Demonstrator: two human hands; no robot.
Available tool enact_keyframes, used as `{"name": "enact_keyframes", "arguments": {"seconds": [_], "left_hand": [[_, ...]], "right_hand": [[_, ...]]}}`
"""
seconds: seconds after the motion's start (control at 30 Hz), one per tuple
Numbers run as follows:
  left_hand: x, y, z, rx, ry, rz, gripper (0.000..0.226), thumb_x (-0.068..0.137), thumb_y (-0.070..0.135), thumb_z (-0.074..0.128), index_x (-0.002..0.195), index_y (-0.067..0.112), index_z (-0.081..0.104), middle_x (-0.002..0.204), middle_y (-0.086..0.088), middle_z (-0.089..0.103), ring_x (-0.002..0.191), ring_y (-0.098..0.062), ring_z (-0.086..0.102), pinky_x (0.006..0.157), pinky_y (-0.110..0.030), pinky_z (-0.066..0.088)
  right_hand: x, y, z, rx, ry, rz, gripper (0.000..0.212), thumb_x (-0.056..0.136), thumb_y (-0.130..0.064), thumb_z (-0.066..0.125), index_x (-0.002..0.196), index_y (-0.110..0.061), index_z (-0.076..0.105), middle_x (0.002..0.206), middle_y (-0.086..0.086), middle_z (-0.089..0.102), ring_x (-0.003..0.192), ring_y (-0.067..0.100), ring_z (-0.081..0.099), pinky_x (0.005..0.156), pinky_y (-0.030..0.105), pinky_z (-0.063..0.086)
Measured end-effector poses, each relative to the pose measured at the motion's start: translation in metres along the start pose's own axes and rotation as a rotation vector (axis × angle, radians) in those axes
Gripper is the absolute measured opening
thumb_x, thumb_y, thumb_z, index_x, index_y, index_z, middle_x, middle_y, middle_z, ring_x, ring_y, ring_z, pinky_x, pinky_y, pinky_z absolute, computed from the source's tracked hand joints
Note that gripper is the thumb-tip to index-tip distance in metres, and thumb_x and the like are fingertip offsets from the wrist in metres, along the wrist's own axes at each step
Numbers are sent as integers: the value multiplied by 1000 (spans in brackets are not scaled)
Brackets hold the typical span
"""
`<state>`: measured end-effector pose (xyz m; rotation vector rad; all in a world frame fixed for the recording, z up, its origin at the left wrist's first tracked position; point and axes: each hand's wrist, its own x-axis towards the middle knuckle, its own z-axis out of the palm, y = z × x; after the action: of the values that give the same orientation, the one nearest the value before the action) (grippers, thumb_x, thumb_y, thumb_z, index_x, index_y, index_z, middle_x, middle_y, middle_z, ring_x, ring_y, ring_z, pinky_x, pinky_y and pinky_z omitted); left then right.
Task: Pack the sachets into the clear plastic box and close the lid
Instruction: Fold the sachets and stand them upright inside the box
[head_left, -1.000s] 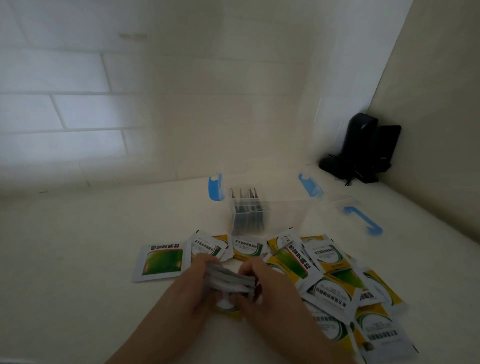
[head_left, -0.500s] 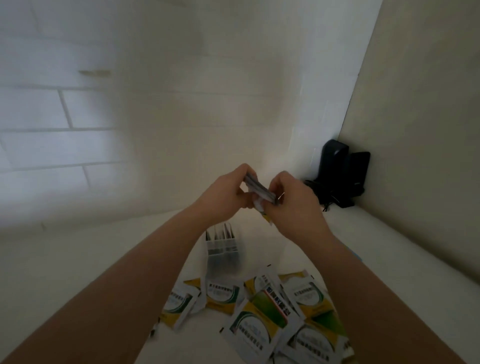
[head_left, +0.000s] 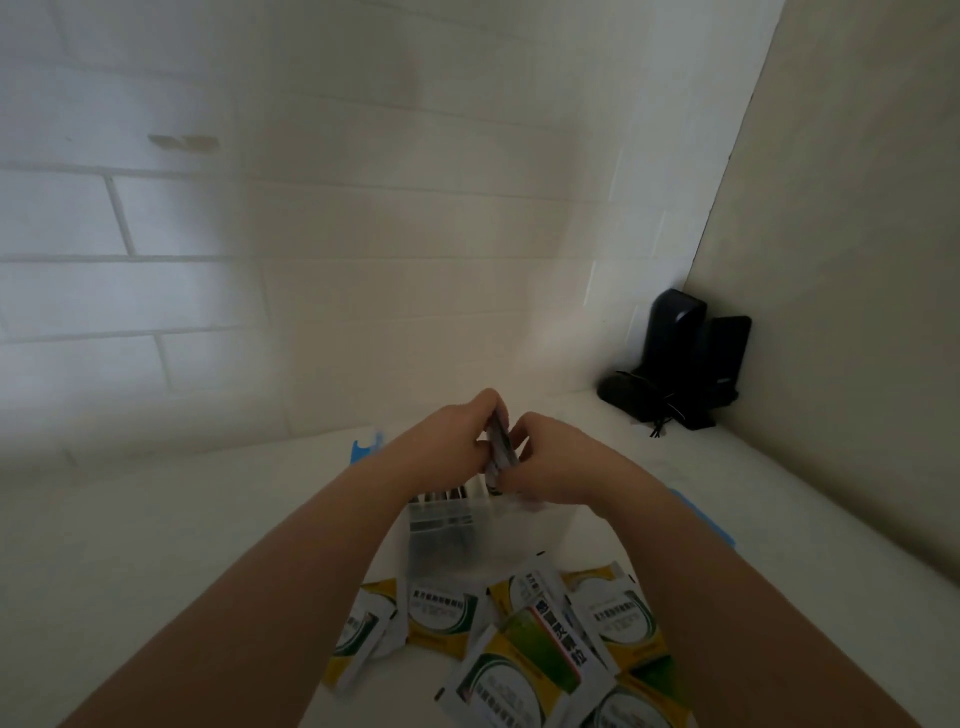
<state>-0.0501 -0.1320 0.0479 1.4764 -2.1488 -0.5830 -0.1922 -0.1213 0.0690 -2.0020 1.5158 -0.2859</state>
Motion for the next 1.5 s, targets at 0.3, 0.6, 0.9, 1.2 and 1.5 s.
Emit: {"name": "enact_keyframes", "arguments": {"seconds": [0.3, 0.6, 0.9, 1.2, 1.5], "left_hand": [[0, 5, 0, 152, 25, 30, 35, 80, -6, 43, 105, 13, 56, 113, -5, 53, 92, -16, 50, 76, -23, 37], [-5, 15, -9, 77, 202, -5, 38, 79, -9, 37, 97, 15, 61, 105, -3, 63, 89, -15, 55, 76, -28, 44], [-111, 43, -4, -240, 284, 124, 25, 86, 13, 49, 81, 34, 60, 80, 17, 64, 75, 0, 61, 66, -11, 50], [-164, 16, 84, 191, 174, -272, 41, 73, 63, 54, 94, 28, 51, 89, 12, 48, 86, -8, 45, 72, -22, 38], [-165, 17, 84, -232, 180, -191, 25, 75, 19, 69, 73, 32, 48, 76, 12, 59, 70, -2, 55, 60, -12, 43]], "right_hand": [[4, 0, -5, -1, -138, 38, 77, 66, -58, 68, 124, -11, 47, 97, -1, 58, 71, 5, 57, 53, 16, 44], [2, 2, 0, 94, 67, -56, 34, 79, -25, 68, 109, -14, 58, 95, 8, 67, 78, 17, 64, 75, 31, 56], [-98, 12, 31, 167, 330, -352, 10, 80, -32, 59, 85, -41, 57, 71, -13, 61, 64, -4, 56, 57, 7, 45], [-144, 66, 104, -194, 397, -271, 43, 76, -47, 64, 113, -27, 58, 105, -10, 59, 97, 6, 45, 85, 13, 28], [-138, 66, 114, -30, 309, -284, 65, 74, -42, 67, 129, -45, 31, 92, -27, 42, 79, -11, 40, 74, 8, 33]]}}
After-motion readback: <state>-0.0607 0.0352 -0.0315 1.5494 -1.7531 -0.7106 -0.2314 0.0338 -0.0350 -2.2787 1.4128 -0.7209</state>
